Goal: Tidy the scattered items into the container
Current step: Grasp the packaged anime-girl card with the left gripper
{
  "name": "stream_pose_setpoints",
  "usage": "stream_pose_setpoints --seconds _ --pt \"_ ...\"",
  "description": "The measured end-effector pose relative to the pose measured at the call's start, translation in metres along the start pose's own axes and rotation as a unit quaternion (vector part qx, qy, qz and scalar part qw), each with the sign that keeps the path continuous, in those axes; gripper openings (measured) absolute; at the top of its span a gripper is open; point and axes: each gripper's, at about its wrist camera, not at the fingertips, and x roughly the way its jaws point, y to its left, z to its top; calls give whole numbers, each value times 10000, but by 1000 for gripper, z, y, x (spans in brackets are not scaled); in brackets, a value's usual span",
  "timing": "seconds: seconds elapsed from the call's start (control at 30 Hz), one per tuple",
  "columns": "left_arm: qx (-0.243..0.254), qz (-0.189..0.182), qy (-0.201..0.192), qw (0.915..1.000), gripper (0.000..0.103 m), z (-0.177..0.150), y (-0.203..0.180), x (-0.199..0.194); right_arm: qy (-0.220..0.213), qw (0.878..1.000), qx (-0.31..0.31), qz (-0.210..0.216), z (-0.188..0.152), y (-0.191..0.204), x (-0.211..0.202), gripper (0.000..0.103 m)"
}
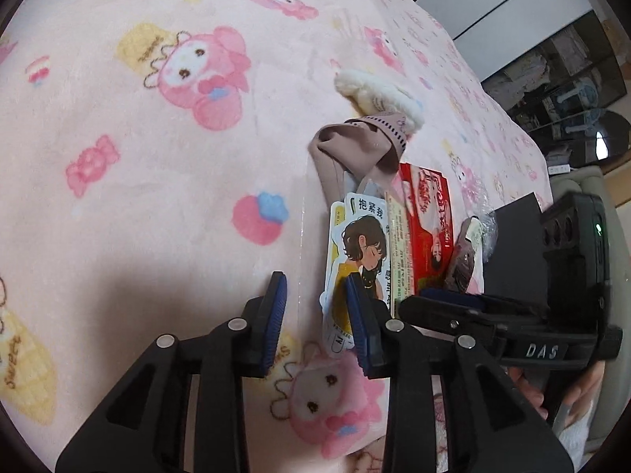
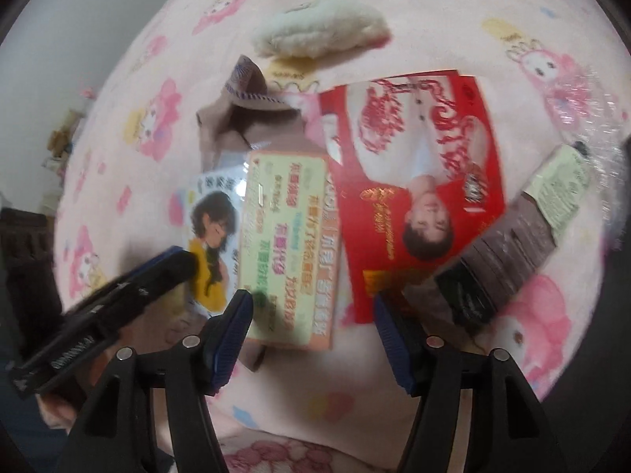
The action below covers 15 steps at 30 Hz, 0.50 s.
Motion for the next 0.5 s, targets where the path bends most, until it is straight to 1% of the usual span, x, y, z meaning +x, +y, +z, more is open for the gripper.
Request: stream_pose_setpoints --seconds 0.1,0.17,0.23,0.27,0.3,0.33,0.37,0.4,0.43,0.47,0.5 --pt "0 71 -19 10000 30 1 1 -2 47 10000 35 55 2 0 2 60" --pt "-90 182 -13 9998 31 5 6 -1 44 10000 86 15 2 1 1 60" --pt "-110 208 -50 9997 32 9 9 -3 0 9998 170 -61 1 1 -1 60" --pt "-109 164 -53 9998 34 11 10 -3 -5 9998 185 -84 1 1 -1 61" --pt "-105 43 -3 9999 42 13 10 0 15 9998 197 -79 1 1 0 62" --pt "-135 -75 46 9999 45 14 11 3 59 9998 197 -30 2 2 3 68" --pt "-187 -172 92 9996 45 15 11 7 101 9997 181 96 3 3 5 73" --pt "-248 -252 161 9992 44 16 12 13 148 9991 183 342 4 3 8 73" --pt "-239 -300 197 9991 31 16 11 15 197 9975 247 637 5 2 10 62" --pt "-179 -282 200 9992 26 15 8 15 264 9952 342 882 5 1 12 40" --pt "-122 -212 168 9996 20 14 5 13 296 9947 389 906 4 0 12 37"
